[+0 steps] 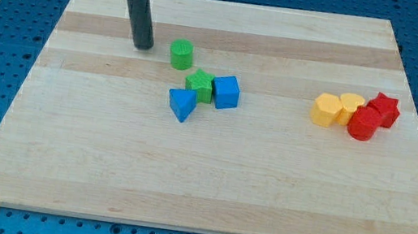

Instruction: Push the green circle into the green star

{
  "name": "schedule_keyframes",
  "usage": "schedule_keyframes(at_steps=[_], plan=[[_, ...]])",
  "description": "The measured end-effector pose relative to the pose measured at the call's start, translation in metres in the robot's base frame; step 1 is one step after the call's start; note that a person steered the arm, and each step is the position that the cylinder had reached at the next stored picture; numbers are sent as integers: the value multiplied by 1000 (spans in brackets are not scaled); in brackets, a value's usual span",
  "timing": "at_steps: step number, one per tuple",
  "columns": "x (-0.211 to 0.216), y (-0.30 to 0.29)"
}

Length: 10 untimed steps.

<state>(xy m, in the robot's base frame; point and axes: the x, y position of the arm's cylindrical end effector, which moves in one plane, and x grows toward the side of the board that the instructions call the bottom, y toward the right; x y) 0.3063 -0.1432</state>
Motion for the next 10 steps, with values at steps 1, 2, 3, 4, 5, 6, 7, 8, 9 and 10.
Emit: schedule_keyframes(at_steps=[1, 2, 3, 4, 5, 6, 7, 8, 9, 10], plan=[[-8, 19], [-7, 37], [-7, 37], [13, 53], [18, 53], [27, 54], [45, 54], [47, 54], [31, 56], [-36, 78]])
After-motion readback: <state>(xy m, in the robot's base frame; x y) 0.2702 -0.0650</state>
